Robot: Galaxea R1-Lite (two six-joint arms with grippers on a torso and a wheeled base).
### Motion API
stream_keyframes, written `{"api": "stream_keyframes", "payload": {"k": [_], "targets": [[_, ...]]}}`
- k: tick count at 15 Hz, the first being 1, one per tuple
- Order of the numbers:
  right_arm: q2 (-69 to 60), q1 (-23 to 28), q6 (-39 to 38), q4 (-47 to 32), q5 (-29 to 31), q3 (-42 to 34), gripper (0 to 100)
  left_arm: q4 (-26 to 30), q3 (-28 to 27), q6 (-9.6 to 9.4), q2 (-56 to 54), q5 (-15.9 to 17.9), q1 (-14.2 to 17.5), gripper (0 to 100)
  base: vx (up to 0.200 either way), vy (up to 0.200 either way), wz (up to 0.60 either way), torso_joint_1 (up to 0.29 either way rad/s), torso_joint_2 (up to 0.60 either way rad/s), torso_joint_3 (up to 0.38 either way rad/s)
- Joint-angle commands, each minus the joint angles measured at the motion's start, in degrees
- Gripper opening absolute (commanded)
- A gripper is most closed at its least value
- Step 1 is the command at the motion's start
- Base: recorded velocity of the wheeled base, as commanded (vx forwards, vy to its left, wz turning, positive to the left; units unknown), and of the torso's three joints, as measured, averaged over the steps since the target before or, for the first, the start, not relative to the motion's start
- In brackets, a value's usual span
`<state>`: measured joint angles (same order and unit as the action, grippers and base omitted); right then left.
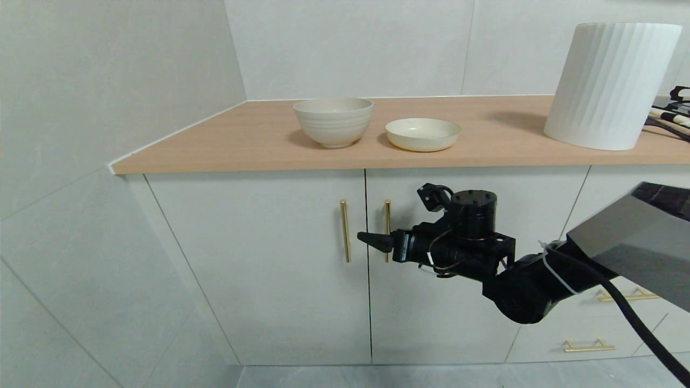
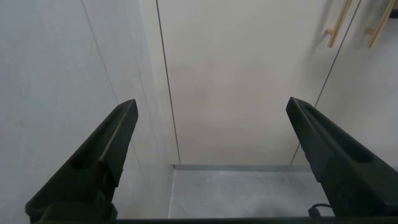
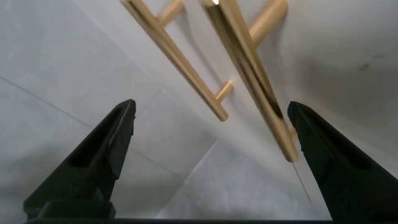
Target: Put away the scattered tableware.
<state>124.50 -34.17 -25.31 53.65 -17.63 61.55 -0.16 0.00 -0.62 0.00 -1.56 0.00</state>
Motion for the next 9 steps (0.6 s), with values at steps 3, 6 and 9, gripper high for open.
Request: {"api": "stream_keyframes", "payload": {"k": [3,6,9], "targets": [[2.41,-0.72,-0.09,0.49,1.46,1.47,100,-0.02,0.0,0.01,0.0,-0.02,0.0,100,0.0,0.0,0.0,0.0,0.0,0.0],[3.2,-0.9,-1.5,2.6,2.77,1.73,100,0.07,0.0,0.01,0.09,-0.02,0.0,100,0.0,0.0,0.0,0.0,0.0,0.0],[1.88,-1.95,-3.26,2.69,2.25,0.41,100,-0.02,0.0,0.01,0.09,-0.02,0.0,100,0.0,0.0,0.0,0.0,0.0,0.0]]}}
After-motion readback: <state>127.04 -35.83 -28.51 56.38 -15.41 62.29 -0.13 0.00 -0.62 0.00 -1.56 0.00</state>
